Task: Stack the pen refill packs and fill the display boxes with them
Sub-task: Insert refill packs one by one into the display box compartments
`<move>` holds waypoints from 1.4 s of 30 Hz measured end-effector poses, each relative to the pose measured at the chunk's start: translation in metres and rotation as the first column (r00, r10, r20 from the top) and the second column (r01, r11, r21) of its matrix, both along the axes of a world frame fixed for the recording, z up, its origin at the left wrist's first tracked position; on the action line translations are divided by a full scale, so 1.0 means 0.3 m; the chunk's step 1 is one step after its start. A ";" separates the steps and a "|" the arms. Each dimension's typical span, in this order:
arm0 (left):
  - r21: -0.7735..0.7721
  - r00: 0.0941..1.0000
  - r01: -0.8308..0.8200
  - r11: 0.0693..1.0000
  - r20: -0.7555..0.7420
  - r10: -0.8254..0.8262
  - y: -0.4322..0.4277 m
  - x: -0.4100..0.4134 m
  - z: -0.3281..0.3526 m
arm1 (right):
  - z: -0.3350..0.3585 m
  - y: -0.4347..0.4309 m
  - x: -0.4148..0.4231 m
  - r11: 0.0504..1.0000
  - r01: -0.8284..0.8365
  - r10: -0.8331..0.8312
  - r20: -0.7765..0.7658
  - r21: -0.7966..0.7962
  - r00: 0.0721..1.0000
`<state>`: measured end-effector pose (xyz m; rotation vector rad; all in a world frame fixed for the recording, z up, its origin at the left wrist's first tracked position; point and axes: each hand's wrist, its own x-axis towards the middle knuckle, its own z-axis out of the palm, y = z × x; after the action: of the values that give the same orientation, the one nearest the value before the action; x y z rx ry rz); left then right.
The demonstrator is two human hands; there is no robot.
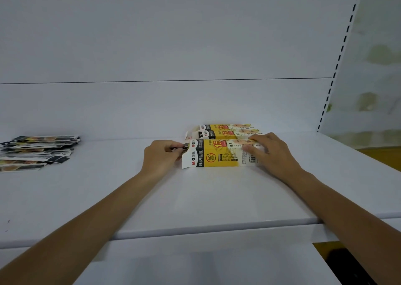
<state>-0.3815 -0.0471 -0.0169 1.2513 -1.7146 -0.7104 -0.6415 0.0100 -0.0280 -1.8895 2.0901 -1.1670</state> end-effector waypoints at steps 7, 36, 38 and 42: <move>0.106 0.998 0.060 0.993 -0.029 -0.057 0.008 0.000 -0.006 | 0.000 -0.004 0.000 1.000 0.012 -0.012 -0.031 -0.002 0.999; 0.377 0.941 0.327 0.866 -0.046 -0.336 -0.007 -0.033 0.015 | 0.009 0.014 -0.009 0.994 -0.107 0.107 -0.044 0.005 0.993; 0.326 0.946 0.322 0.889 -0.072 -0.316 0.012 -0.043 0.010 | 0.007 0.015 -0.011 0.995 -0.101 0.101 -0.008 -0.006 0.995; 0.174 0.959 0.284 0.943 -0.053 -0.279 0.029 -0.053 -0.015 | 0.002 0.019 -0.017 0.996 -0.087 0.088 0.022 -0.030 0.996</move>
<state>-0.3975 -0.0383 -0.0215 1.1191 -1.8600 -1.0670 -0.6467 0.0158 -0.0274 -1.9484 1.9676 -1.2005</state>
